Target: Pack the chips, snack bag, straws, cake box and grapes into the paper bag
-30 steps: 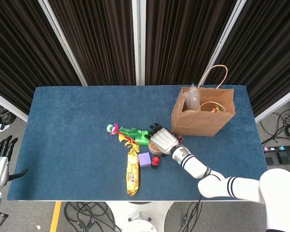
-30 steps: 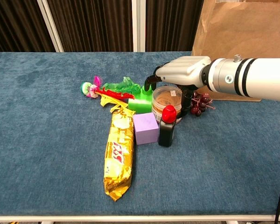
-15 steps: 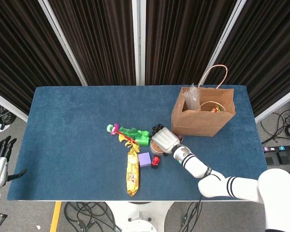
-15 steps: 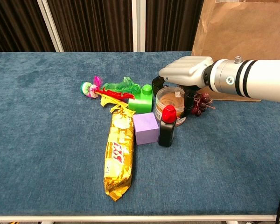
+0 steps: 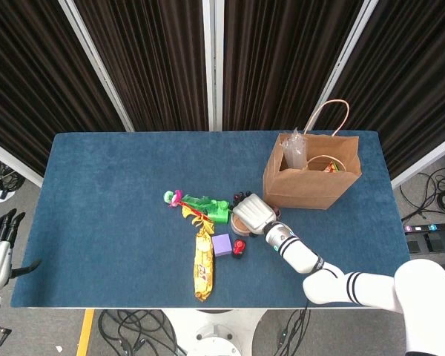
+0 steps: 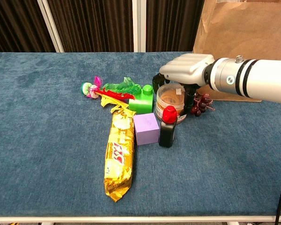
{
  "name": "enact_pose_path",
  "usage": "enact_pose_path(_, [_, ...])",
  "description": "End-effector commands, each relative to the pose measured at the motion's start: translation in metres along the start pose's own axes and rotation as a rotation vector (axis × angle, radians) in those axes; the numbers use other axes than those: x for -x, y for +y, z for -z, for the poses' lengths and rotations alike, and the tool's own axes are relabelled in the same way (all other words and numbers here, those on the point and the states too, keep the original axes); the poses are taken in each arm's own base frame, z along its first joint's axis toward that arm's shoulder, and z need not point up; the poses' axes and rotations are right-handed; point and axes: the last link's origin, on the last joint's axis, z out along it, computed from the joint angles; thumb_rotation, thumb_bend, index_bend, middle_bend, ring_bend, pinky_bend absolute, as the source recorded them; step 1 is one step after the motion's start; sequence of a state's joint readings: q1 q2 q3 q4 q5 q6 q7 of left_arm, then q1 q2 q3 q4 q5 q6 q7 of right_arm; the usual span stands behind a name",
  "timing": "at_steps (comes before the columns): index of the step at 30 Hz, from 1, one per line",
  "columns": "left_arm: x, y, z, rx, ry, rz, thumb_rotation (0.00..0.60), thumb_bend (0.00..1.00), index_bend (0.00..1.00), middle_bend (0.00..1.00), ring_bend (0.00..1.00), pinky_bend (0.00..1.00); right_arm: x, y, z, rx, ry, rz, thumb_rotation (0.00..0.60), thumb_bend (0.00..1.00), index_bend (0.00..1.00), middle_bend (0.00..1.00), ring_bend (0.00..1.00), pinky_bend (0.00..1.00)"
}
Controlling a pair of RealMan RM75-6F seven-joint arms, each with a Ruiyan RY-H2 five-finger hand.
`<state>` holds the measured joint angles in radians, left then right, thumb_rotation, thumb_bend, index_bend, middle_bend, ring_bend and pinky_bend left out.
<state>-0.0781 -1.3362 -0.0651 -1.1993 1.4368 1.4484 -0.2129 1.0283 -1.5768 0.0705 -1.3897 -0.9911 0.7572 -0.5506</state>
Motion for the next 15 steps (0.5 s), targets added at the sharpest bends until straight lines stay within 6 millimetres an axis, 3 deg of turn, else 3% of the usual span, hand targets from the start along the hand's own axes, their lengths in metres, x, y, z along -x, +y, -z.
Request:
enact_pose_path(1, [0.000, 0.001, 0.000, 0.003, 0.001, 0.001, 0.600, 0.09, 0.05, 0.01, 0.00, 0.12, -0.010, 0.001, 0.003, 0.001, 0.027, 0.003, 0.600, 0.10, 0.51, 0.37, 0.25, 0.29])
enact_pose_path(9, [-0.002, 0.004, 0.000, 0.010, 0.005, 0.003, 0.600, 0.09, 0.05, 0.01, 0.00, 0.12, -0.053, -0.003, 0.011, -0.009, 0.124, 0.019, 0.600, 0.11, 0.52, 0.38, 0.26, 0.29])
enact_pose_path(15, [-0.003, 0.007, -0.001, 0.013, 0.012, 0.016, 0.600, 0.09, 0.05, 0.01, 0.00, 0.12, -0.108, -0.014, 0.019, -0.021, 0.250, 0.023, 0.600, 0.11, 0.52, 0.39, 0.27, 0.32])
